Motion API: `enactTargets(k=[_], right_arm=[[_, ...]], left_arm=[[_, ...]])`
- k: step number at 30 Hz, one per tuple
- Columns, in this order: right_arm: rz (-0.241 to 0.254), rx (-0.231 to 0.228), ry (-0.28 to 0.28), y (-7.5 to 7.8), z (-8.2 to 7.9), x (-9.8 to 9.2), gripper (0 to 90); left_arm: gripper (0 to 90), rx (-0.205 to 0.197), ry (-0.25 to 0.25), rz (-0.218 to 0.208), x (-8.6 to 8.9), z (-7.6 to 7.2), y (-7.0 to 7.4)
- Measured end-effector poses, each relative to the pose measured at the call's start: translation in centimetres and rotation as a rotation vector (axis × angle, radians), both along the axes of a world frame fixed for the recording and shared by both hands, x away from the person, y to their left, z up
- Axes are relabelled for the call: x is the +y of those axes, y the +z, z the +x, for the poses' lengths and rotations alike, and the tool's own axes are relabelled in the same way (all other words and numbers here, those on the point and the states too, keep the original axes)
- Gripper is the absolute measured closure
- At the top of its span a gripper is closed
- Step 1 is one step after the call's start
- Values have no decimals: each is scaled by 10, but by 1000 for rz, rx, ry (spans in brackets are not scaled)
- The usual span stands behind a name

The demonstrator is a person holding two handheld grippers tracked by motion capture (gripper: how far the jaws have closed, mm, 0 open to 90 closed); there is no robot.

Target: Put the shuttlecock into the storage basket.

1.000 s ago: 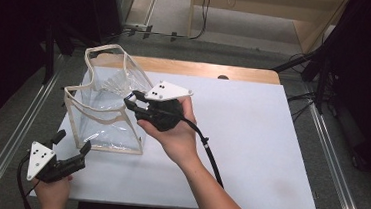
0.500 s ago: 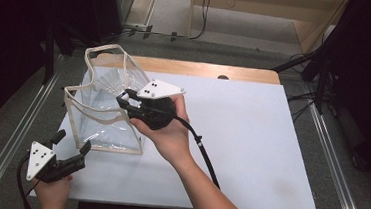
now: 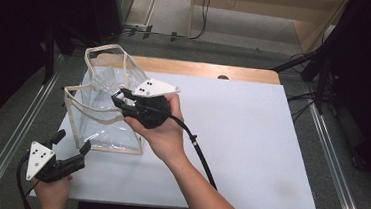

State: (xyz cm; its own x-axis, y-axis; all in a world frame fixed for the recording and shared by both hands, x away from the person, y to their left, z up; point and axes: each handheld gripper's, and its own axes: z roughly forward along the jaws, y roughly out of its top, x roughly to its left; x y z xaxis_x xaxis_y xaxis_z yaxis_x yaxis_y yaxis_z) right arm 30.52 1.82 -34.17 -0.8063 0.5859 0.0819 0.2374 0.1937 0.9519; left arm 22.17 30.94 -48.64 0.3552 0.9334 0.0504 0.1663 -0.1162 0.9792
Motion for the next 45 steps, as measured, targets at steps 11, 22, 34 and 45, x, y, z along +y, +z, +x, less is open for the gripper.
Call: enactTargets(k=[11, 22, 34, 45], right_arm=[[34, 26, 10, 1, -1, -1, 554], [47, 63, -6, -1, -1, -11, 253], [10, 26, 8, -7, -9, -23, 0], [-5, 12, -10, -14, -12, -36, 0]], left_arm=[[137, -1, -1, -4, 0, 0, 0], [137, -1, 0, -5, 0, 0, 0], [137, 0, 0, -3, 0, 0, 0], [137, 0, 1, -4, 0, 0, 0]])
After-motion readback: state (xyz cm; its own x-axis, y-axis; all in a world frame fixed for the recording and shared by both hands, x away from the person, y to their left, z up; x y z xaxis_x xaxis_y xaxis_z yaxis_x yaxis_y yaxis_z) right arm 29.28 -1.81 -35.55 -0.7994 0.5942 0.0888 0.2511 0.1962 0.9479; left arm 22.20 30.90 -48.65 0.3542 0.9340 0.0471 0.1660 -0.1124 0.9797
